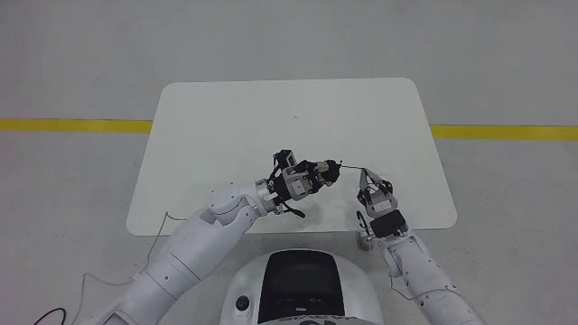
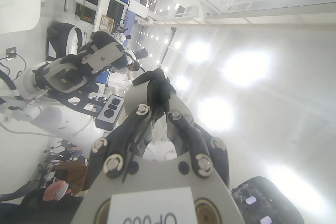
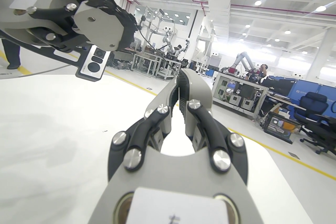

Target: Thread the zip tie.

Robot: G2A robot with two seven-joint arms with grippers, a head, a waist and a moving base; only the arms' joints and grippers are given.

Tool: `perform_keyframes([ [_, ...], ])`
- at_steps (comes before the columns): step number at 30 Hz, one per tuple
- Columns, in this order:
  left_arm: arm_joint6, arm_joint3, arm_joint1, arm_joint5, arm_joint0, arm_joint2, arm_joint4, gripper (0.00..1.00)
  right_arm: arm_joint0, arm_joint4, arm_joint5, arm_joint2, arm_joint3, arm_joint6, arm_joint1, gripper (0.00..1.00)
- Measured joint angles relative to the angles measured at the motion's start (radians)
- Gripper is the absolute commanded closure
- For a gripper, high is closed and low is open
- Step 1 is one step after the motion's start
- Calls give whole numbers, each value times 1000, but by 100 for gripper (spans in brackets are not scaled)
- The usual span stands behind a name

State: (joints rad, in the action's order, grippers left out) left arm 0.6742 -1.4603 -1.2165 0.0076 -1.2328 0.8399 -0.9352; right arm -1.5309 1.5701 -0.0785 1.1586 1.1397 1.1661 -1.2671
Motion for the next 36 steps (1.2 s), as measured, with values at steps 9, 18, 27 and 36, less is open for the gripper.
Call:
perform_keyframes([
  [9,0,0,0,0,0,0,0,100,-4,0,-1,9,6,-8,0,100],
  [18,0,0,0,0,0,0,0,100,-5,0,-3,11,6,-14,1,100],
  [27,0,0,0,0,0,0,0,100,-1,-1,-2,12,-5,-20,0,100],
  [36,0,0,0,0,0,0,0,100,-1,-3,-2,15,-11,-17,-2,100],
])
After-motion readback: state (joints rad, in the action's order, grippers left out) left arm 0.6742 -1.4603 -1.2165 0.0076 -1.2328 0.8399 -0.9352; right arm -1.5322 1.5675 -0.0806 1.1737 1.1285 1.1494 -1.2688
